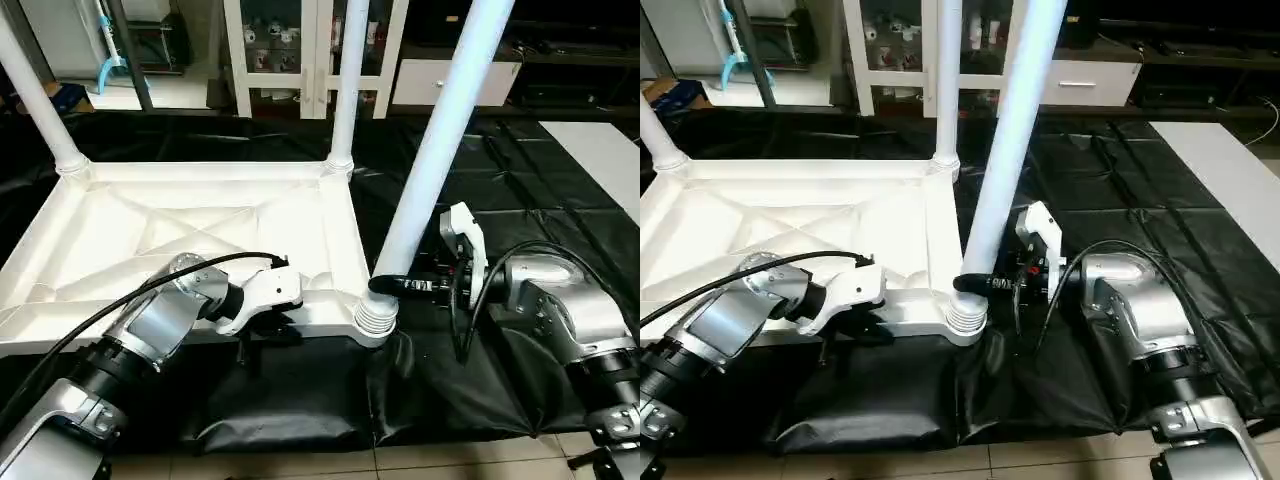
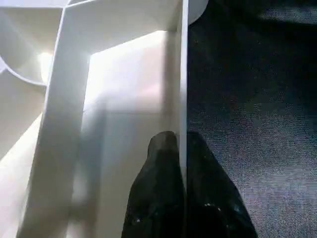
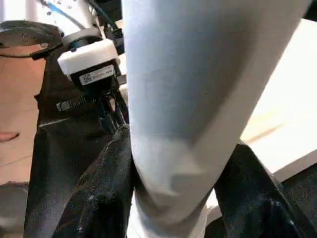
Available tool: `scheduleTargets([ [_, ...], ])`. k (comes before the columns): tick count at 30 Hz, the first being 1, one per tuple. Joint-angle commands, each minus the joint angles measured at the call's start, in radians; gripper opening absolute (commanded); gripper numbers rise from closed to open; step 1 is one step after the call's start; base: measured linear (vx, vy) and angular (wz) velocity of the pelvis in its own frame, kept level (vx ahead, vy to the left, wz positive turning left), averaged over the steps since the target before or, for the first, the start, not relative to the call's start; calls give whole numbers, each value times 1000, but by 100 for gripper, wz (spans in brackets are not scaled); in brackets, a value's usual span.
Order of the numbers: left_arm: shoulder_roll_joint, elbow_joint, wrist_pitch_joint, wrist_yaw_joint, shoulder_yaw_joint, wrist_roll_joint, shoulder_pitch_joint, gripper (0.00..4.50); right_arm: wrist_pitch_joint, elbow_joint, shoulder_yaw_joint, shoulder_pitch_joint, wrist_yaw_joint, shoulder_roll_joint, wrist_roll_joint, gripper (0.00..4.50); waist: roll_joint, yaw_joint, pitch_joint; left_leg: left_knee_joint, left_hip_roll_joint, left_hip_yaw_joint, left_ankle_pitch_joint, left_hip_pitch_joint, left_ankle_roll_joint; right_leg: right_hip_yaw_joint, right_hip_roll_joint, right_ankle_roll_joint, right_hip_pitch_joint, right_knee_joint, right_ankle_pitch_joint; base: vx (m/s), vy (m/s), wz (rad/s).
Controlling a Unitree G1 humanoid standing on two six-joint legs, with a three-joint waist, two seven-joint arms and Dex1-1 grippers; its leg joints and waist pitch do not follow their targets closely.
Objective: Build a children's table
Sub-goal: Insert table leg to table base
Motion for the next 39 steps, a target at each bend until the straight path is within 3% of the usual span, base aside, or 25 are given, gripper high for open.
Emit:
scheduleTargets([
  [1, 15, 10, 14, -2, -19, 18, 14, 0, 26, 9, -27, -34, -19, 11, 23, 184, -11, 3, -59, -69, 21, -3, -110, 0, 52, 39, -66, -244, 41, -74, -105, 0, 0, 0],
  [3, 16, 5, 14, -4, -20, 18, 17, 0, 54, 14, -39, -48, -28, 14, 36, 184, -11, 3, -60, -69, 21, -3, -103, 1, 51, 39, -65, -250, 42, -73, -92, 0, 0, 0],
  [10, 20, -3, 17, -6, -24, 18, 23, 0, 65, 28, 29, -53, 15, -33, -32, 184, -12, 6, -59, -67, 22, -1, -98, 1, 52, 39, -67, -255, 42, -71, -74, 0, 0, 0],
  [11, 21, -4, 17, -5, -24, 18, 23, 0, 59, 24, 35, -49, 16, -33, -40, 184, -18, 6, -59, -67, 22, 0, -100, 1, 52, 40, -66, -254, 42, -72, -77, 0, 0, 0],
  [18, 25, -8, 19, -6, -26, 22, 24, 0, -5, -21, 80, -32, 11, -15, -90, 184, -16, 6, -58, -68, 22, -1, -101, 1, 48, 40, -67, -247, 42, -71, -82, 0, 0, 0],
  [26, 26, -20, 33, -2, -29, 22, 27, 0, 13, -102, 139, 8, 48, -3, -84, 184, -20, 5, -59, -72, 24, -3, -117, 5, 38, 41, -65, -241, 39, -72, -83, 0, 0, 0],
  [32, 29, -21, 33, 2, -28, 22, 28, 0, -8, -60, 129, 24, 32, -1, -104, 184, -22, 6, -59, -73, 24, -3, -134, 5, 31, 41, -66, -240, 39, -73, -89, 0, 0, 0],
  [39, 28, -24, 35, 9, -27, 23, 30, 0, -14, -15, 66, 48, -16, 4, -90, 184, -25, 3, -59, -74, 24, -4, -159, 6, 23, 41, -65, -233, 38, -77, -124, 0, 0, 0],
])
